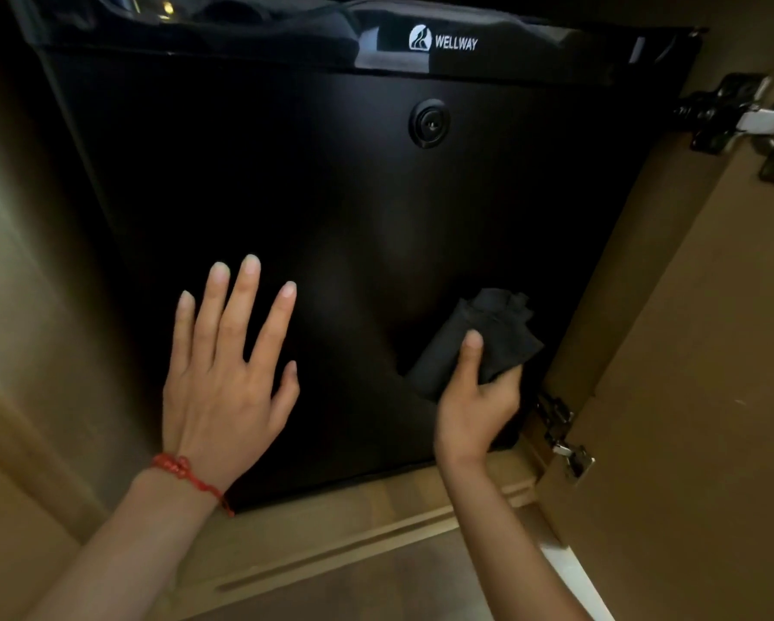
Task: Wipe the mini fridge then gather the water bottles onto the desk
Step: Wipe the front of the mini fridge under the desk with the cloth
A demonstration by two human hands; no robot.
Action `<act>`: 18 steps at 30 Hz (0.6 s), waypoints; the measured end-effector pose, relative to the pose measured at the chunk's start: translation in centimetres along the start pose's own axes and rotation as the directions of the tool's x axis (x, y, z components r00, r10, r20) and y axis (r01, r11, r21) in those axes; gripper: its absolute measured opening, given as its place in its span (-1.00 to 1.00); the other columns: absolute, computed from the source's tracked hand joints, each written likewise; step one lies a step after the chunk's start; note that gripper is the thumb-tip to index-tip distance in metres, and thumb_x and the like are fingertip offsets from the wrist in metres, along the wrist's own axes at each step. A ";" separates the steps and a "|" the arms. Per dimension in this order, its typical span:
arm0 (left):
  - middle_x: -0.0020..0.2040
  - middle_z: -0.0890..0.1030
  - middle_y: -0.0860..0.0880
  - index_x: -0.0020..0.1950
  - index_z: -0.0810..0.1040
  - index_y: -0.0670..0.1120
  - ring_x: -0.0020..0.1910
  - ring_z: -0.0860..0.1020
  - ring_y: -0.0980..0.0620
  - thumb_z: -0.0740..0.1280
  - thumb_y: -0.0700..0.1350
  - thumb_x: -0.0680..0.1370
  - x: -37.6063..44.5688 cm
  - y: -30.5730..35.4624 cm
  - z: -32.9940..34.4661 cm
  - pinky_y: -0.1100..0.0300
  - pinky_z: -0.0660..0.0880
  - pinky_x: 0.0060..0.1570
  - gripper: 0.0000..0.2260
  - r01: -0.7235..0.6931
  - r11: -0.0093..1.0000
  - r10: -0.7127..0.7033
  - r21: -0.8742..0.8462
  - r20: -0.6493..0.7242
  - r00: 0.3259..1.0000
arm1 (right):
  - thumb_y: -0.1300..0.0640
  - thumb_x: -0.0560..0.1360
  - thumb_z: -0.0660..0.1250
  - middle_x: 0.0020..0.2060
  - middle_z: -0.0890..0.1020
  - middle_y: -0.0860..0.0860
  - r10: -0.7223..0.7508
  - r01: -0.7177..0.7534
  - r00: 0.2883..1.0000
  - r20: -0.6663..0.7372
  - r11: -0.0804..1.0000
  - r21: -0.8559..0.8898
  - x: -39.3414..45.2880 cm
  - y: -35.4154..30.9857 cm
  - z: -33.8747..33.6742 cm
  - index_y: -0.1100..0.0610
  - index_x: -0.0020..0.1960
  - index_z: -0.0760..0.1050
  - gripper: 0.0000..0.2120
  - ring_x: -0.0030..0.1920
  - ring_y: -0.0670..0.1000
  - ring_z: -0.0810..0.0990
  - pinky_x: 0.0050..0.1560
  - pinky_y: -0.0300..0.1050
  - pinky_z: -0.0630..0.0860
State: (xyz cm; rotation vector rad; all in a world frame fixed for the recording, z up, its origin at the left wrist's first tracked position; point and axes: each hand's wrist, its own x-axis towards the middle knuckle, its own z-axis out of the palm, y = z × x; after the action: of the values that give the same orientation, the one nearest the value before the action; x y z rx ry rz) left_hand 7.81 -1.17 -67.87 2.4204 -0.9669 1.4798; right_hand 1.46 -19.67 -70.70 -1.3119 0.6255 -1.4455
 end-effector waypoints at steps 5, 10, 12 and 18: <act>0.48 0.08 -0.23 0.50 0.08 -0.10 0.51 -0.06 -0.14 0.18 -0.06 0.51 -2.1 0.2 0.6 -0.11 -0.05 0.46 -0.41 -0.016 1.000 0.016 0.000 0.034 0.999 | -0.10 0.43 0.27 0.12 0.55 0.26 -0.215 0.264 0.925 0.314 0.956 -0.123 -3.1 -1.3 1.4 0.44 0.18 0.39 -0.38 0.18 0.13 0.51 0.20 -0.19 0.40; 0.48 0.09 -0.23 0.50 0.06 -0.10 0.51 -0.08 -0.13 0.17 -0.06 0.51 -3.3 -0.2 0.9 -0.11 -0.03 0.45 -0.41 -0.037 0.999 0.037 -0.007 0.057 0.998 | -0.13 0.44 0.23 0.00 0.58 0.23 -0.247 0.307 0.927 0.281 0.932 -0.195 -0.6 0.4 -0.5 0.42 0.08 0.44 -0.42 0.09 0.06 0.54 0.13 -0.28 0.43; 0.48 0.09 -0.23 0.50 0.06 -0.10 0.51 -0.07 -0.13 0.18 -0.07 0.51 -3.6 -0.3 1.0 -0.12 -0.03 0.45 -0.41 -0.037 0.999 0.038 -0.010 0.057 0.998 | -0.01 0.48 0.29 0.01 0.58 0.15 -0.175 0.207 0.971 0.161 0.955 -0.213 0.5 2.1 -1.9 0.34 0.11 0.46 -0.58 0.08 0.01 0.53 0.11 -0.35 0.40; 0.48 0.08 -0.23 0.50 0.09 -0.09 0.51 -0.07 -0.15 0.18 -0.06 0.51 -3.9 -0.1 1.4 -0.11 -0.06 0.46 -0.42 -0.027 1.000 0.027 0.001 0.053 0.998 | 0.07 0.50 0.27 0.17 0.55 0.23 0.060 -0.079 0.994 -0.091 0.973 -0.217 1.5 4.9 -3.4 0.28 0.24 0.41 -0.60 0.21 0.16 0.50 0.21 0.03 0.43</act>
State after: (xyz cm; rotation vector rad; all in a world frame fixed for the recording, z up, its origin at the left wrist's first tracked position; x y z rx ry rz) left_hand 7.78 0.03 -71.82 2.4685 -1.0131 1.4325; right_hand 0.21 -23.48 -75.35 -1.3903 0.9002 -1.4099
